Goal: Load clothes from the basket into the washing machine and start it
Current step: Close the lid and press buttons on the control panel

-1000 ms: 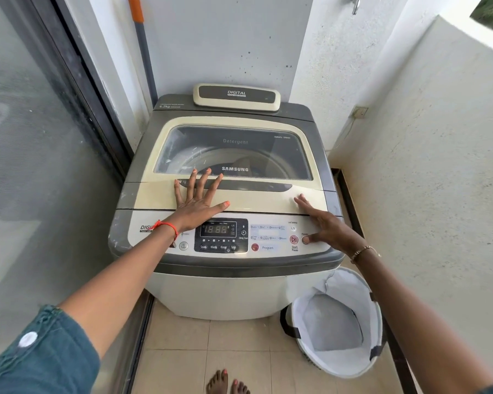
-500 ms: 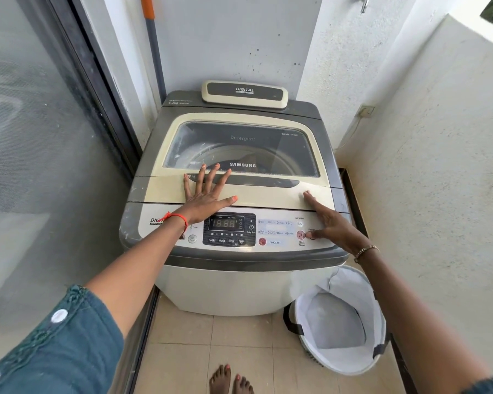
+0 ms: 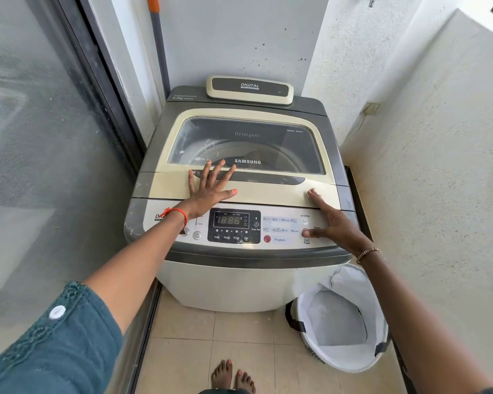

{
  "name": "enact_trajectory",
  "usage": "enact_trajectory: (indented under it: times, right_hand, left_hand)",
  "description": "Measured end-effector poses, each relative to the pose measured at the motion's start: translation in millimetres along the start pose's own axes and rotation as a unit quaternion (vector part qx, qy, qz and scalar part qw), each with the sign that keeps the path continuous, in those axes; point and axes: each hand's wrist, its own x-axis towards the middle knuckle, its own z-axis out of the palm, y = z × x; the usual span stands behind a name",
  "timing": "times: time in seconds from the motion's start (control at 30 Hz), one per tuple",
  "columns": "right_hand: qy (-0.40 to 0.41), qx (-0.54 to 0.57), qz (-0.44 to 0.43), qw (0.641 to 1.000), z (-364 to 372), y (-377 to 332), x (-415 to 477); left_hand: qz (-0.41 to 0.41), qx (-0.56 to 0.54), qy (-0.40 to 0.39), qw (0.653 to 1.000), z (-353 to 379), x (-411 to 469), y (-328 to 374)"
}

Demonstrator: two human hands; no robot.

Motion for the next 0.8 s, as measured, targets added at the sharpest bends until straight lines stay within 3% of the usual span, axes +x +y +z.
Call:
enact_trajectory:
  times: [0.33,0.8]
  right_hand:
    - [0.029,-0.070,-0.012,0.997,10.4,-0.5,1.1]
    - [0.041,-0.106,-0.024,0.993,13.1,3.9,2.9]
  left_hand:
    - [0.007,-0.042,0.002,0.999,-1.2,0.6,-2.8]
    - [0.008,-0.003,0.016,1.000,1.1,2.0,-2.8]
